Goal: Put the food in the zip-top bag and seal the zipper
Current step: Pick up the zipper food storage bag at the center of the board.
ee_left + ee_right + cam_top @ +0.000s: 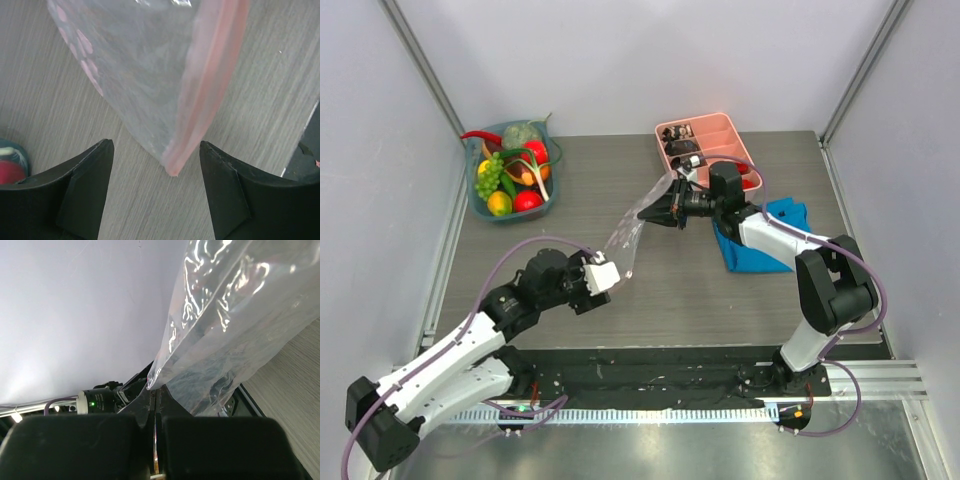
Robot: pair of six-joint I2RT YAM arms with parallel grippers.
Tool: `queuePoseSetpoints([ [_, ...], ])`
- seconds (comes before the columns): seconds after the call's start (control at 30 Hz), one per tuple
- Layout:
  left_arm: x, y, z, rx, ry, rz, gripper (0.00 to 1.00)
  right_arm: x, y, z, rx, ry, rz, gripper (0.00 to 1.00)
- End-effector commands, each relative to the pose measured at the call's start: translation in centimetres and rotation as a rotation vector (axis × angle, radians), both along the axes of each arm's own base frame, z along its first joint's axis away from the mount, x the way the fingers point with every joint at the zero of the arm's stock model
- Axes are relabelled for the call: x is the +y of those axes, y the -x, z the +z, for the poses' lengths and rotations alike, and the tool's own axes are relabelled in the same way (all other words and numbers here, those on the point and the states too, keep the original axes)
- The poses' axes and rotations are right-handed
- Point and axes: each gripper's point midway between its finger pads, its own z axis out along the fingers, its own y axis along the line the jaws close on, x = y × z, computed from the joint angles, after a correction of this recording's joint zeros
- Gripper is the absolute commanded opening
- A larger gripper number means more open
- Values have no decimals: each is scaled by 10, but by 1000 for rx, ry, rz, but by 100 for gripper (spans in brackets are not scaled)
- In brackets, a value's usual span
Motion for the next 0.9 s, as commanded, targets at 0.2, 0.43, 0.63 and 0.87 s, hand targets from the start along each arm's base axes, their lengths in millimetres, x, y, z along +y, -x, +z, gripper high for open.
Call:
queuePoseSetpoints([
  [0.2, -18, -42, 37, -72, 109, 188, 30, 0, 3, 17, -57, -26, 1, 1],
  [0.43, -31, -17, 109, 206, 303, 246, 0, -13, -24, 45, -299, 96, 25, 62],
  [0.63, -39, 22, 165, 540, 417, 236, 0, -86, -50, 80, -624, 321, -62, 99],
  [0.87, -53, 28, 181, 1020, 695, 267, 0, -115, -16, 91, -735, 462, -33, 100],
])
